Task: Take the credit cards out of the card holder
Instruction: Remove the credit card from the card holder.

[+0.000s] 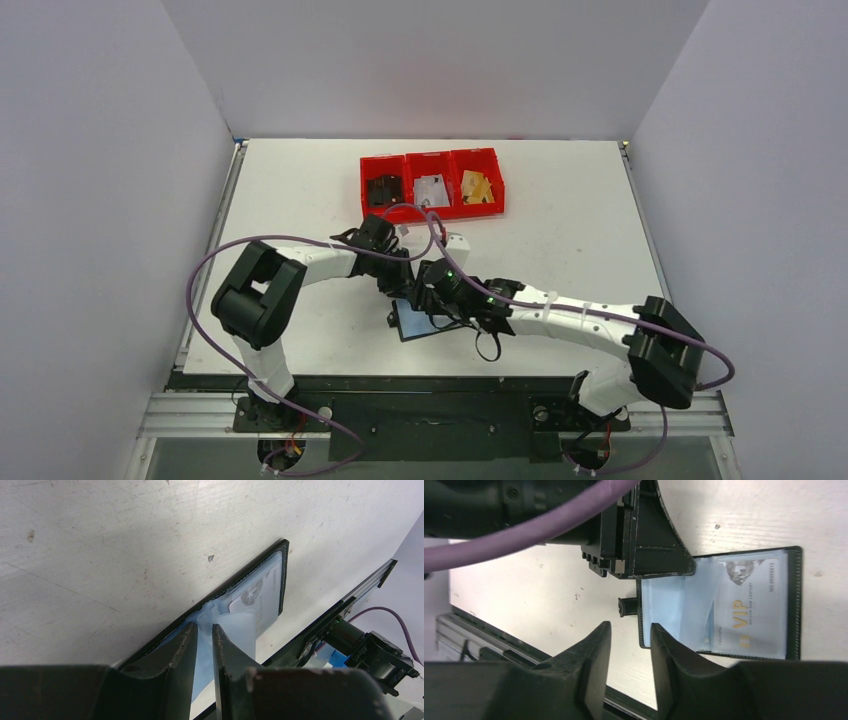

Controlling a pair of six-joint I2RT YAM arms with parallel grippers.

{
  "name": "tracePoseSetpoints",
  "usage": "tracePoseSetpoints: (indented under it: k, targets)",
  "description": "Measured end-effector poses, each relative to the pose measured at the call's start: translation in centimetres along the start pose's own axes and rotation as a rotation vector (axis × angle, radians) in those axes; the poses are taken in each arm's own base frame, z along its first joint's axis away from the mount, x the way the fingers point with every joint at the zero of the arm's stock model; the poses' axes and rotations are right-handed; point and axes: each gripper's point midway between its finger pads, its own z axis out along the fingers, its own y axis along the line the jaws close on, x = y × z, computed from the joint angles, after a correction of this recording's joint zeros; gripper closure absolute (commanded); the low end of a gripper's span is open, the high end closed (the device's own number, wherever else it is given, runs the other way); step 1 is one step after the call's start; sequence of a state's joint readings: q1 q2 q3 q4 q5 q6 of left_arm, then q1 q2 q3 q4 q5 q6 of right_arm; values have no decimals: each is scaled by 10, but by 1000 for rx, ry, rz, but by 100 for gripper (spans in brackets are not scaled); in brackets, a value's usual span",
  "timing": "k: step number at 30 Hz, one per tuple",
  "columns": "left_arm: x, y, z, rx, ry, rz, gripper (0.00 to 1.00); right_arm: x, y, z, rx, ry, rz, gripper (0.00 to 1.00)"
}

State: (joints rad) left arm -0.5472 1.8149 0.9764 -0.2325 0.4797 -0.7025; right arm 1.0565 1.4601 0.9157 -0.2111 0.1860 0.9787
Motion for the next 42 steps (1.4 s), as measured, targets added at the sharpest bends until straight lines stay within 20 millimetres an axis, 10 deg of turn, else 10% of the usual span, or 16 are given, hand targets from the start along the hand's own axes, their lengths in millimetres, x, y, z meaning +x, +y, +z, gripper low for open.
tracePoseSetpoints:
  k: [7,13,25,34,42]
  targets:
    - [0,0,0,2,-1,1,84,-34,-42,-26,74,-98,80,67]
    - [-1,0,0,-2,-4,2,84,-12,-99,-17,223,-45,97,71]
    - [-8,6,-34,-124,-96,49,80,19,-97,4,232,37,51,73]
    - [-22,-35,-80,-71,-209,121,72,23,-98,7,242,39,47,72]
    - [4,-61,-62,-17,-149,135,77,17,-102,9,259,17,57,73]
